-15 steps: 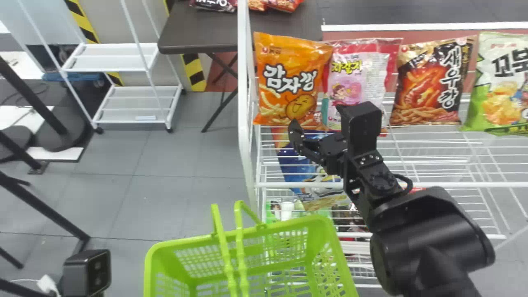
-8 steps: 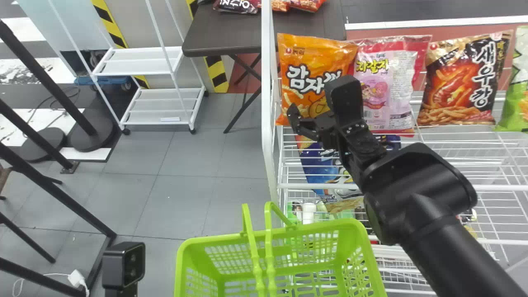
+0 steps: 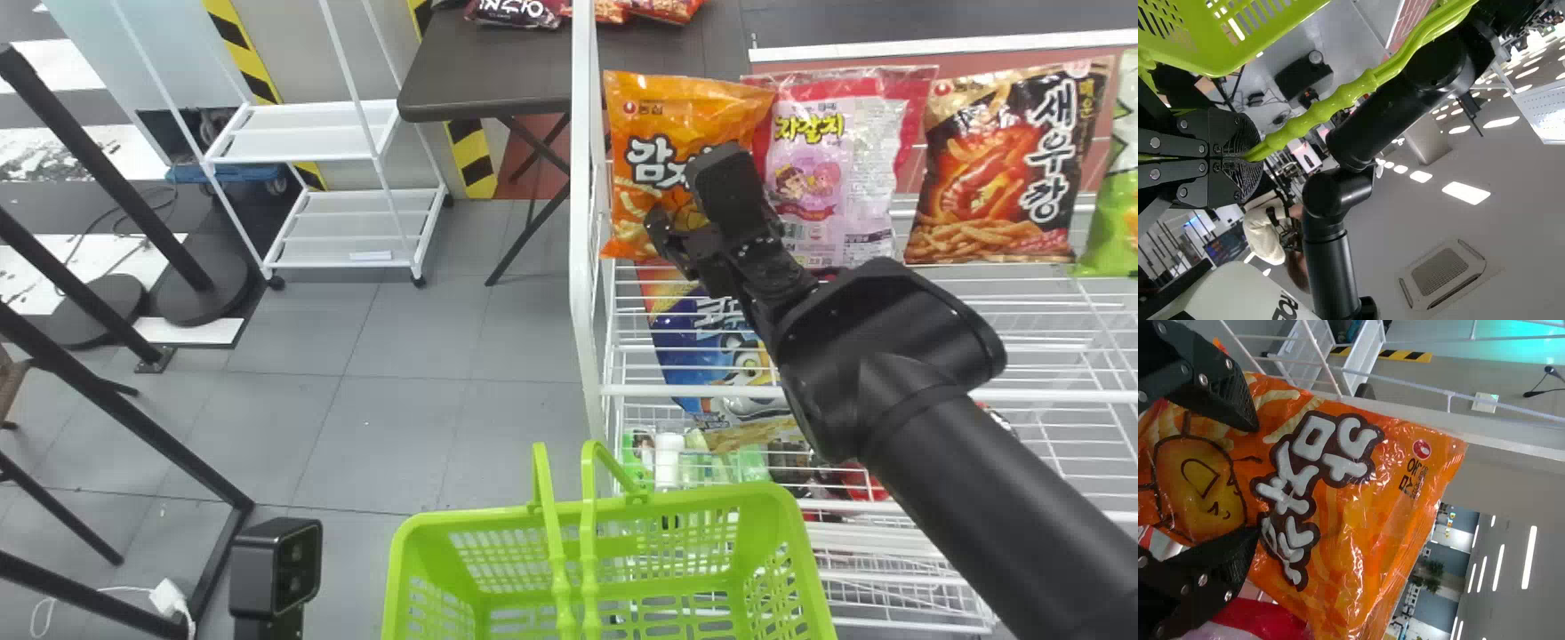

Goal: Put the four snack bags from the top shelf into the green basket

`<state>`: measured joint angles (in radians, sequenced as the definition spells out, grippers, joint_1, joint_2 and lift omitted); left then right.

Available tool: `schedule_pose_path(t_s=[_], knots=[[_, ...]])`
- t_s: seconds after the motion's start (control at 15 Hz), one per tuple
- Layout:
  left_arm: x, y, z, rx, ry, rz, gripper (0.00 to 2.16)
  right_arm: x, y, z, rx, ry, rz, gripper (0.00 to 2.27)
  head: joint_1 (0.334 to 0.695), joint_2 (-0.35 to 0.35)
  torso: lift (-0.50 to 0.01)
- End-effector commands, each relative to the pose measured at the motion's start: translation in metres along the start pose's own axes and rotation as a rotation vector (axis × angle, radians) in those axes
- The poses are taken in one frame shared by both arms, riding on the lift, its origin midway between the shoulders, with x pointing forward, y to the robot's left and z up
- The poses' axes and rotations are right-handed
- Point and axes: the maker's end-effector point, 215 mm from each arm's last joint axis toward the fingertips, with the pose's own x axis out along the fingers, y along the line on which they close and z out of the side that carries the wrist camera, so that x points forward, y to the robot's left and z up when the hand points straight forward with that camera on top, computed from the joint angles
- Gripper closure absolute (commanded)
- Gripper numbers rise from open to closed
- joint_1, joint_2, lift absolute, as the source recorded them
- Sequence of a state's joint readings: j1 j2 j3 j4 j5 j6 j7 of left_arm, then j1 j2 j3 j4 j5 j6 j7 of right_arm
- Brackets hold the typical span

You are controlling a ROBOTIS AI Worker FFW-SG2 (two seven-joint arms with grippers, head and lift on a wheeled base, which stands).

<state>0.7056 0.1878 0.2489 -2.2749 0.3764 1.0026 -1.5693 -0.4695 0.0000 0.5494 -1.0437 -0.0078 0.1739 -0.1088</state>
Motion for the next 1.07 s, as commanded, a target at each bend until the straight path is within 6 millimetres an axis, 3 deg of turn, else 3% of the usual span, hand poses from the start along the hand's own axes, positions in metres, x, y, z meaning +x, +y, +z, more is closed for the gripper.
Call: schedule_pose_path(t_s=[0.0, 0.07, 0.47, 0.6, 1.0], knots=[[-0.003, -0.002, 0.0, 0.004, 0.008, -0.007, 2.15, 0.001, 0.002, -0.001, -0.021, 0.007, -0.012, 2.15, 0.695, 0.143, -0.005], [-0.003, -0.002, 0.0, 0.001, 0.01, -0.007, 2.15, 0.001, 0.003, 0.001, -0.024, 0.002, -0.01, 2.25, 0.695, 0.142, -0.005], [-0.006, 0.0, 0.001, 0.007, 0.018, 0.001, 2.15, -0.007, 0.016, 0.005, -0.009, -0.024, 0.011, 2.25, 0.695, 0.162, -0.005], [-0.009, 0.001, 0.001, 0.009, 0.02, 0.007, 2.15, -0.018, 0.027, 0.011, -0.003, -0.043, 0.016, 2.25, 0.695, 0.17, -0.005], [-0.012, 0.01, 0.012, 0.024, 0.011, 0.014, 2.15, -0.066, 0.03, 0.041, 0.068, -0.09, -0.014, 2.25, 0.695, 0.198, -0.005]])
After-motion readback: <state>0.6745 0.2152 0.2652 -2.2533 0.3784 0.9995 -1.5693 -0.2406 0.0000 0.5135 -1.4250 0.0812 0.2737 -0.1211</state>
